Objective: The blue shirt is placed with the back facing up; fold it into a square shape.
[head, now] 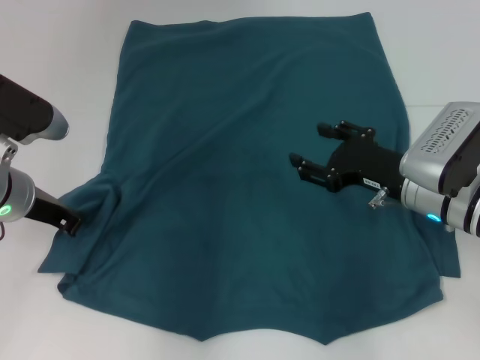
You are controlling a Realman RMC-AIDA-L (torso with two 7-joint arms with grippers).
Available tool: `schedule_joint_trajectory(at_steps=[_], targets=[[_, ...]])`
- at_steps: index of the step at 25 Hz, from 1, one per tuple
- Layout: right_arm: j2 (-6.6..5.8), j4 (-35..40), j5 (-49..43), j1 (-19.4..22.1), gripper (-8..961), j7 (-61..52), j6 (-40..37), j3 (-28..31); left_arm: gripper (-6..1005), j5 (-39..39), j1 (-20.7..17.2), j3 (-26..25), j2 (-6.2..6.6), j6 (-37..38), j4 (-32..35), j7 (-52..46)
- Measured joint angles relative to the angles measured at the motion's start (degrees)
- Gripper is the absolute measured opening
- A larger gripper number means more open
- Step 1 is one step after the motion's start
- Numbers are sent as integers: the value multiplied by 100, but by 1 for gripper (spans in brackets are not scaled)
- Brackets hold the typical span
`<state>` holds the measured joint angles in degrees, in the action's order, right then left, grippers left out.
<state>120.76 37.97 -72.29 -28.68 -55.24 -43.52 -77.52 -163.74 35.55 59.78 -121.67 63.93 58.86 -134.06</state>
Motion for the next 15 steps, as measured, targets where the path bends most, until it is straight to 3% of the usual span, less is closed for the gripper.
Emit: schedule_joint_trajectory(at_steps=[4,15], targets=[[-12,40,190,112,750,7,-68,1,50,35,-2,-19,-20,158,136,7],[-26,161,320,377,748,19,-132,30,52,284,43,63,-242,760,948,46]])
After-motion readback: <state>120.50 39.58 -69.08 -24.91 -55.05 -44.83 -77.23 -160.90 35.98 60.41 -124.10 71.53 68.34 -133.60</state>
